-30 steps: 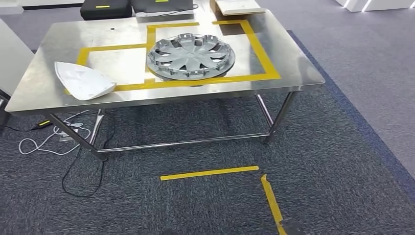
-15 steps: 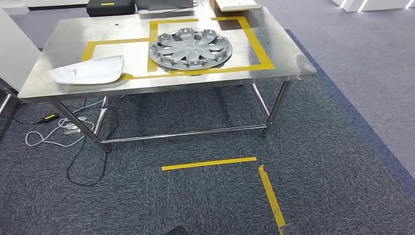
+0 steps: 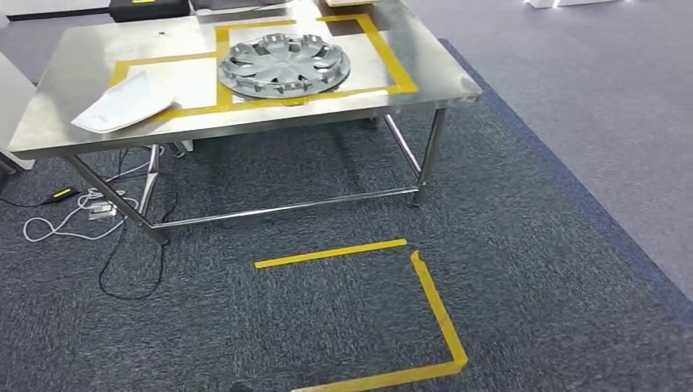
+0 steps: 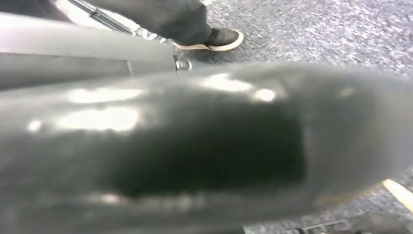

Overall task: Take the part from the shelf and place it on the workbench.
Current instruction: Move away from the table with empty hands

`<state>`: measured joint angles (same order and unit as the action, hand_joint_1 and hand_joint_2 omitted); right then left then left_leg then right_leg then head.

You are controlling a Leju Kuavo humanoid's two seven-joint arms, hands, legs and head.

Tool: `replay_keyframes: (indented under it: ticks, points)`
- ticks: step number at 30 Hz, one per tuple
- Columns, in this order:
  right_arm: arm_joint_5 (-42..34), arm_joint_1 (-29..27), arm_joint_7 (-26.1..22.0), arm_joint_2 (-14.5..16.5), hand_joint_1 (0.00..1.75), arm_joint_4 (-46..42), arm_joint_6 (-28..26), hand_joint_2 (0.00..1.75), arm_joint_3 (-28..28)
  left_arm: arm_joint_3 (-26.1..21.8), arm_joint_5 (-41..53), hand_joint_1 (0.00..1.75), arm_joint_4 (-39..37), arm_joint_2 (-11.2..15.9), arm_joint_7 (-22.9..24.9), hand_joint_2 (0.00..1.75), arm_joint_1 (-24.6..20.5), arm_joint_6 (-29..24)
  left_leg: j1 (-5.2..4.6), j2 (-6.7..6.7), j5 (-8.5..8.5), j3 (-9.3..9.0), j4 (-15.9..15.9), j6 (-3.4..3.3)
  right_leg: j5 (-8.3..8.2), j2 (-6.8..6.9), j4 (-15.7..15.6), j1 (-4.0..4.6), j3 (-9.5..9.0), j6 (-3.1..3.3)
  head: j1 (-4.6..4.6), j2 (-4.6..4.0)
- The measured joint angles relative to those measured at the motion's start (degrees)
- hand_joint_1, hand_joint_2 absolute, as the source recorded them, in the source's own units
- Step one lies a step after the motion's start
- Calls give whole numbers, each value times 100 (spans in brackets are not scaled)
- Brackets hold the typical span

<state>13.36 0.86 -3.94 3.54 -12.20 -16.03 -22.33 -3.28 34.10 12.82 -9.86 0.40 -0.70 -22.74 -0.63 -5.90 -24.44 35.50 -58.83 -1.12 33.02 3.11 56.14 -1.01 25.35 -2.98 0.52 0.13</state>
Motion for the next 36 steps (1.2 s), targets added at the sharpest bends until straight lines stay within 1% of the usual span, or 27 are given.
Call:
replay_keyframes:
  ticks: [2,4,6,7,8,9,10,12,14,16,17,18,20,21,22,23,24,25,26,28,29,31,32,33,34,35,36]
  points:
    - [-25,-16,5,81,0,6,-2,0,-110,-86,-10,0,-26,56,-9,0,-9,-6,32,38,-57,18,-62,66,-13,-75,2,-4,60,124,-14,0]
    - [-38,-24,11,127,0,13,-5,0,-189,-153,-14,0,-57,90,-14,0,5,-8,68,278,-476,98,-439,132,-86,-150,4,-7,119,219,-27,0]
    - [-43,-14,14,140,0,16,-4,0,-253,-203,-19,0,-87,112,-16,0,24,-16,79,460,-979,223,-1111,165,-163,-261,11,10,199,268,-33,0]
    - [-44,-9,14,147,0,17,1,0,-275,-225,-19,0,-100,118,-15,0,28,-22,78,487,-1075,244,-1350,160,-197,-324,16,25,235,280,-34,0]
    - [-46,-8,17,155,0,19,12,0,-297,-243,-13,0,-108,124,-8,0,30,-28,75,507,-1058,203,-1433,142,-228,-389,25,41,259,285,-33,0]
    - [-49,-9,27,165,0,21,27,0,-316,-256,-4,0,-115,132,10,0,31,-32,69,534,-940,81,-1310,109,-255,-457,34,57,281,288,-33,0]
    - [-49,-11,37,181,0,22,47,0,-329,-264,4,0,-122,142,45,0,32,-33,60,590,-765,-110,-1016,61,-278,-529,45,72,295,287,-32,0]
    - [-20,-4,46,221,0,26,109,0,-348,-272,14,0,-139,179,155,0,38,-32,53,836,-508,-498,-336,-48,-318,-669,62,92,354,274,-26,0]
    - [129,16,22,274,0,29,210,0,-350,-288,34,0,-160,223,292,0,49,25,47,989,-445,-654,-21,-95,-375,-808,70,75,421,221,-24,0]
    - [573,21,-24,321,0,38,385,0,-267,-281,179,0,-178,256,435,0,45,201,55,889,-417,-687,101,-103,-421,-930,74,52,470,147,-30,0]
    - [888,15,-57,336,0,44,482,0,-159,-256,299,0,-183,281,489,0,35,287,71,814,-407,-711,183,-113,-390,-889,107,58,525,118,-23,0]
    - [1191,13,-93,344,0,50,561,0,-12,-220,404,0,-184,308,515,0,24,333,88,742,-392,-728,270,-131,-297,-786,228,68,615,95,-3,0]
    - [1584,30,-145,348,0,57,643,0,311,-161,522,0,-185,364,524,0,21,342,98,590,-375,-716,342,-151,22,-494,815,70,934,47,43,0]
    - [1662,42,-156,349,0,61,659,0,435,-143,536,0,-185,380,524,0,29,338,93,509,-369,-698,338,-157,175,-415,1204,54,1111,19,59,0]
    - [1694,48,-164,351,0,64,664,0,528,-131,543,0,-185,394,524,0,39,336,90,422,-369,-686,326,-155,253,-374,1508,36,1243,-11,60,0]
    - [1713,45,-177,353,0,68,668,0,598,-121,526,0,-185,407,514,0,46,324,90,342,-371,-679,311,-153,231,-349,1634,16,1287,-39,60,0]
    - [1737,36,-206,354,0,72,679,0,659,-122,470,0,-185,418,489,0,47,301,94,271,-375,-670,292,-146,104,-319,1521,-2,1215,-63,62,0]
    - [1763,29,-249,352,0,75,696,0,716,-139,383,0,-185,436,461,0,43,273,101,209,-385,-663,265,-130,-91,-262,1204,-19,1040,-82,62,0]
    - [1792,33,-304,350,0,78,717,0,768,-175,272,0,-185,463,438,0,36,244,105,151,-399,-656,231,-102,-235,-126,804,-21,826,-97,65,0]
    - [1850,74,-415,346,0,79,751,0,850,-295,46,0,-185,555,469,0,29,218,85,41,-437,-637,154,-18,-382,80,235,-2,533,-30,65,0]
    - [1873,94,-456,345,0,79,756,0,884,-366,-53,0,-185,608,506,0,25,213,71,-12,-444,-633,131,22,-372,122,151,17,509,26,60,0]
    - [1883,103,-510,344,0,81,755,0,937,-512,-217,0,-185,692,551,0,17,199,71,-105,-442,-631,118,85,-410,3,158,33,571,149,51,0]
    - [1865,96,-525,344,0,82,755,0,950,-580,-263,0,-185,724,546,0,10,192,85,-69,-476,-623,93,120,-433,-46,155,31,595,190,48,0]
    - [1836,90,-533,345,0,84,755,0,956,-640,-286,0,-185,753,535,0,5,200,100,45,-577,-589,0,153,-463,-99,149,24,612,238,43,0]
    - [1809,88,-536,345,0,85,755,0,958,-688,-295,0,-185,781,523,0,3,227,113,202,-752,-512,-204,180,-499,-153,143,16,628,283,34,0]
    - [1792,88,-522,345,0,86,756,0,958,-726,-310,0,-185,804,514,0,6,280,123,372,-974,-398,-514,197,-531,-213,145,16,658,313,23,0]
    - [1784,90,-491,345,0,87,757,0,958,-764,-337,0,-186,819,509,0,13,335,126,480,-1191,-263,-877,201,-563,-280,147,20,700,338,15,0]
